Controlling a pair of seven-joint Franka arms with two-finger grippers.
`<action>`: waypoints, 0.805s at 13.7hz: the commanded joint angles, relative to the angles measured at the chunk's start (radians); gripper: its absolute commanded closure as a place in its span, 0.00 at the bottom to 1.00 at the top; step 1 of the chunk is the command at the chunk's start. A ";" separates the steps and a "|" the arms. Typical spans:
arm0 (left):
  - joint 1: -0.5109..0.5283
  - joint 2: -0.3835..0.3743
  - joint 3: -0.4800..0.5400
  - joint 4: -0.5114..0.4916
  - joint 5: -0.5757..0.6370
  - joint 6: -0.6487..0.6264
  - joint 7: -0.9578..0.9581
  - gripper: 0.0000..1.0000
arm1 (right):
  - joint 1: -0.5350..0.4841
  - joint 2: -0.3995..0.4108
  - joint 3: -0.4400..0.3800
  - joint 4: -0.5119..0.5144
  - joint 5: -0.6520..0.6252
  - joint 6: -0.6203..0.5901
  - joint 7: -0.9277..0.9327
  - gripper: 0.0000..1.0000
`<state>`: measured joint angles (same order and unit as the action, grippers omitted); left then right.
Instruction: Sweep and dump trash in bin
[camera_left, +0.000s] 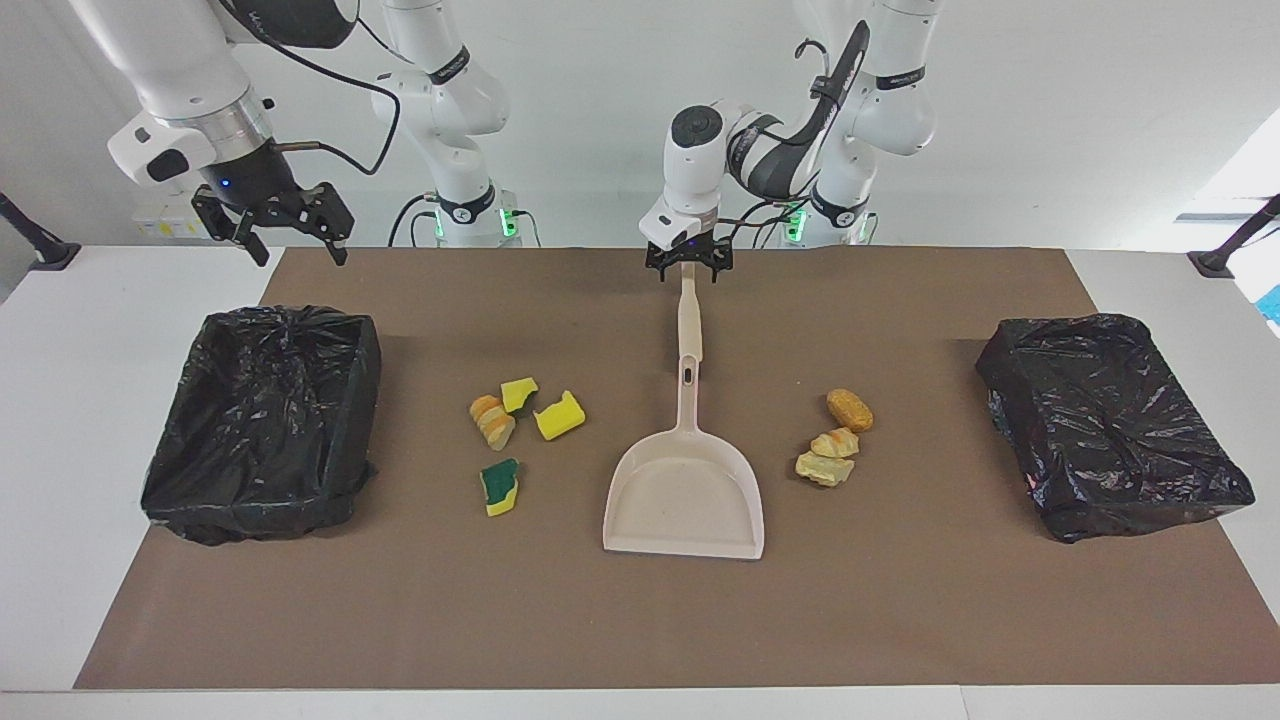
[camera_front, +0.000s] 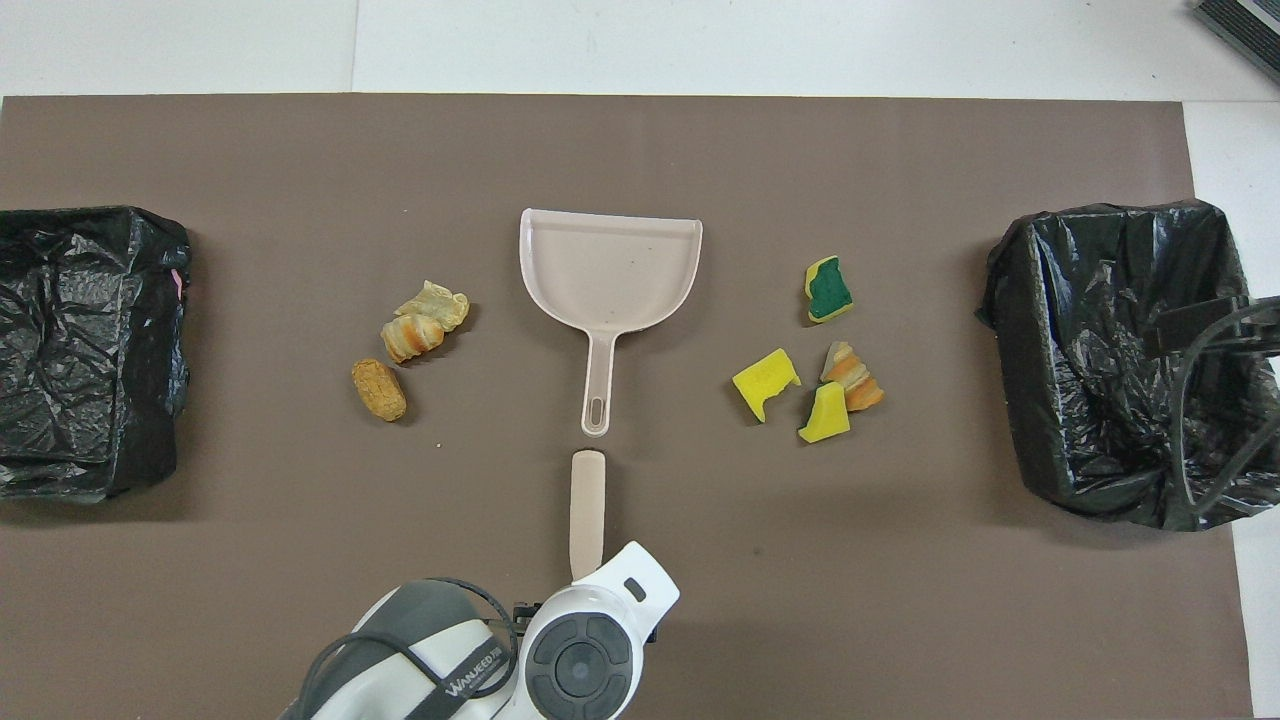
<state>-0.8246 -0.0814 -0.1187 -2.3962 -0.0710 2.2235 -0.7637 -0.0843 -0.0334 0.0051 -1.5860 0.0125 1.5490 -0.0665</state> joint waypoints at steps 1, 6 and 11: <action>-0.041 -0.040 0.019 -0.052 -0.010 0.018 -0.005 0.00 | -0.003 -0.020 0.007 -0.009 -0.006 -0.020 0.013 0.00; -0.033 -0.032 0.021 -0.040 -0.010 0.002 0.001 0.82 | 0.000 -0.003 0.061 0.000 -0.026 -0.064 0.024 0.00; 0.022 -0.047 0.031 0.041 -0.009 -0.172 0.084 1.00 | 0.038 0.058 0.110 0.034 -0.029 -0.047 0.135 0.00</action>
<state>-0.8317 -0.1029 -0.0915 -2.3829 -0.0710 2.1215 -0.7231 -0.0759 -0.0080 0.0988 -1.5827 0.0027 1.4993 -0.0011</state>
